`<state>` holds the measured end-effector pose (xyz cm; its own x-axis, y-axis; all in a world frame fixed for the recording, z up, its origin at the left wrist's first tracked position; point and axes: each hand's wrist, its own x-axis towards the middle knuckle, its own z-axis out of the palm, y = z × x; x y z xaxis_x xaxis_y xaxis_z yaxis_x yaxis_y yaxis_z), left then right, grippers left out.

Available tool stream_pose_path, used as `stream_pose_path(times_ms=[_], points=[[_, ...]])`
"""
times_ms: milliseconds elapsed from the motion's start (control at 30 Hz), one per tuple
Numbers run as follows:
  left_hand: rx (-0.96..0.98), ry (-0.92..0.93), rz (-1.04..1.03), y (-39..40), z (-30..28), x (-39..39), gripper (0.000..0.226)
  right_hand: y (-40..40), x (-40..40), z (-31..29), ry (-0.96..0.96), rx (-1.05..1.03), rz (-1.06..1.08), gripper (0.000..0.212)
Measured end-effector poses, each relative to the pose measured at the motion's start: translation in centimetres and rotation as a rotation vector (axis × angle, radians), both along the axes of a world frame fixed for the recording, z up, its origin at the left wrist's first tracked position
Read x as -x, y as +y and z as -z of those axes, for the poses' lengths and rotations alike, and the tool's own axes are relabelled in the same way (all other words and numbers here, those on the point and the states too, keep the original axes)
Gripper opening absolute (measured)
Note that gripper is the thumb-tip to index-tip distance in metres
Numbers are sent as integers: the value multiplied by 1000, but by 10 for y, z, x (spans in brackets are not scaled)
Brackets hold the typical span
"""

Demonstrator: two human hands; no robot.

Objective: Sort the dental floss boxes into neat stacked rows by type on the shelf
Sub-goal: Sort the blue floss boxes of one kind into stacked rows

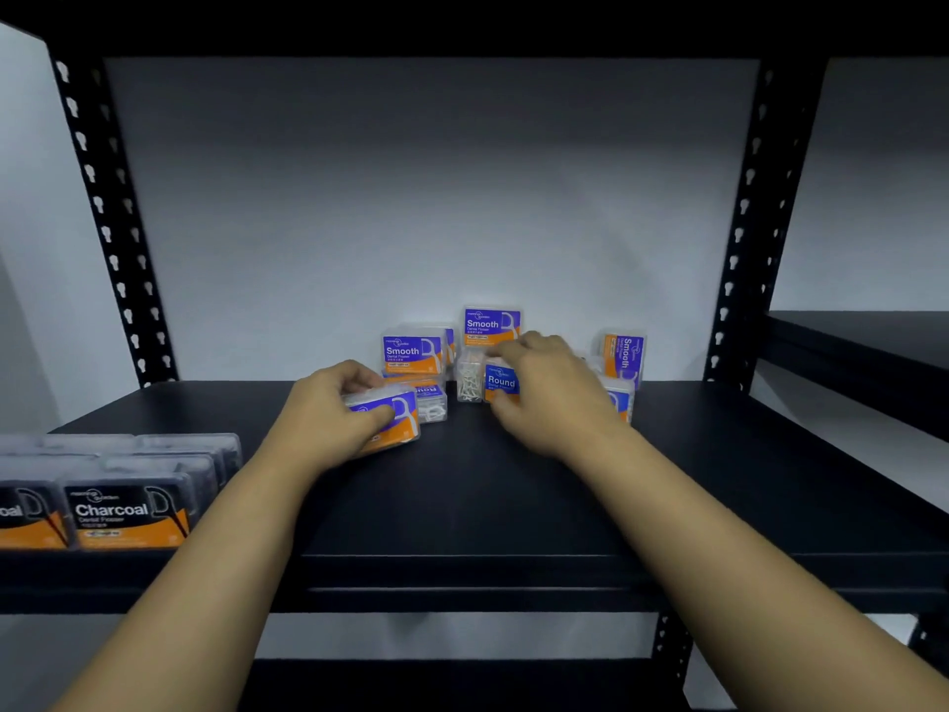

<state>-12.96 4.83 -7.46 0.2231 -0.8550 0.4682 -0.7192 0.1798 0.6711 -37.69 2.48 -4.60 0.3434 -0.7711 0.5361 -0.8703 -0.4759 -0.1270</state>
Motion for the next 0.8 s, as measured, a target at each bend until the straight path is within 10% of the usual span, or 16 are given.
stream_pose_path(times_ms=[367, 800], points=[[0, -11, 2, -1, 2, -2, 27, -53, -53, -10, 272, -258, -230, 54], [-26, -24, 48, -6, 5, -2, 25, -55, -20, -11, 130, -325, -174, 37]])
